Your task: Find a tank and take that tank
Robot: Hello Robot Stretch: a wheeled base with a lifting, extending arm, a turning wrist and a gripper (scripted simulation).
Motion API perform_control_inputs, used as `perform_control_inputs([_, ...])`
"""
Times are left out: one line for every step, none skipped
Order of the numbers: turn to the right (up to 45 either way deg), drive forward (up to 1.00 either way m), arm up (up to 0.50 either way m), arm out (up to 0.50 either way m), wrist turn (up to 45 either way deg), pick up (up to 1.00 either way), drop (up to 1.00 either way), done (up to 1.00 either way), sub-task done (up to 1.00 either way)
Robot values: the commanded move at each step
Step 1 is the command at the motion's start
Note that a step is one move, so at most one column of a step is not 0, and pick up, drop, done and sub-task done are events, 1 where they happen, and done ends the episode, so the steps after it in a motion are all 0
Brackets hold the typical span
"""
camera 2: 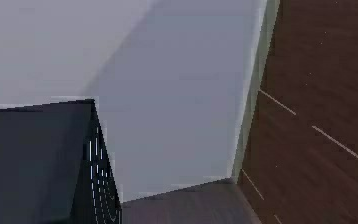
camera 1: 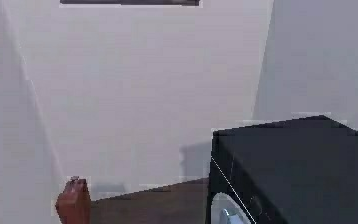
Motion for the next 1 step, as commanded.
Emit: perform_control_inputs([-15.0, 0.0, 0.0, 0.0, 0.0, 0.0, 0.0, 0.0, 0.0])
